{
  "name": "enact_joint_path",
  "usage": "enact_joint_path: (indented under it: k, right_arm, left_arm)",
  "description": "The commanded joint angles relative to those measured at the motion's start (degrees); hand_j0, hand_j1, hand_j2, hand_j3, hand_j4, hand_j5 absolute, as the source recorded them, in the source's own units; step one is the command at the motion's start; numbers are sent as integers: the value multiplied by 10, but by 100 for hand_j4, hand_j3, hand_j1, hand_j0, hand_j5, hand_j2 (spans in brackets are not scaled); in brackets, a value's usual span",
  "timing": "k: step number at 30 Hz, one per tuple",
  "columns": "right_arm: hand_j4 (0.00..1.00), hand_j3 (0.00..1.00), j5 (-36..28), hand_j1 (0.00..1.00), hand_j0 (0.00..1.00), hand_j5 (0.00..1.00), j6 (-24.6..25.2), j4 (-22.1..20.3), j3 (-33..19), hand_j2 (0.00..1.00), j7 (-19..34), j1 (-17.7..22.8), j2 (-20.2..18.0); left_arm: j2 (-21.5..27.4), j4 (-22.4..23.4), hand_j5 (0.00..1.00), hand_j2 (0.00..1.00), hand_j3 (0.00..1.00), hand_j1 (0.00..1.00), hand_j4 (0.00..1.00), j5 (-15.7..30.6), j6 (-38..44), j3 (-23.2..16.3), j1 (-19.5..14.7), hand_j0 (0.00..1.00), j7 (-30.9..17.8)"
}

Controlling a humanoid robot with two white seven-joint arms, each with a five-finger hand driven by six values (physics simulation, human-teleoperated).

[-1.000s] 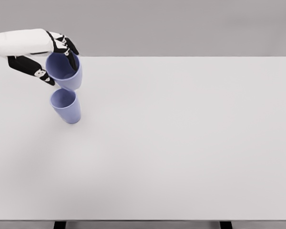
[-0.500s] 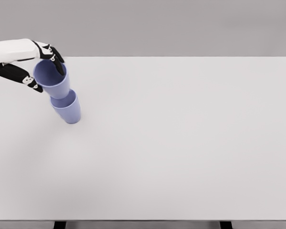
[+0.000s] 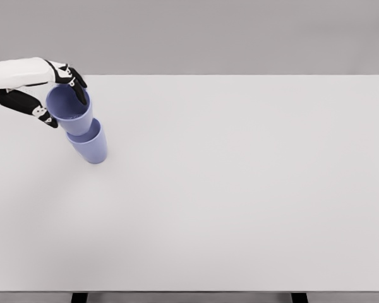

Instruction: Place the right cup on the left cup with left arm

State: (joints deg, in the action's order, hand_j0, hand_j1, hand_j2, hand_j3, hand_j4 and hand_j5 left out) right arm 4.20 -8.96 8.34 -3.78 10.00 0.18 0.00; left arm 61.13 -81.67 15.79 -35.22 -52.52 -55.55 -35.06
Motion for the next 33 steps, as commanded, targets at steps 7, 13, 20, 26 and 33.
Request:
enact_joint_path:
  k: [7,13,20,26,33]
  right_arm:
    - [100,100,0,100,100,100,0,0,0,100,0,0,0]
    - [100,100,0,100,100,100,0,0,0,100,-1,0,0]
    - [100,100,0,100,100,100,0,0,0,100,0,0,0]
    - [100,100,0,100,100,100,0,0,0,100,0,0,0]
    - [100,100,0,100,100,100,0,0,0,100,0,0,0]
  left_arm:
    - [0,-8,56,56,56,56,56,6,2,4,0,56,1]
    - [-1,-7,56,56,56,56,56,6,2,3,6,56,1]
    - [-1,-9,61,61,61,61,61,6,2,4,7,61,1]
    - [-1,-9,97,97,97,97,97,5,2,4,9,97,1]
    - [6,-9,100,100,100,100,100,7,2,6,9,100,1]
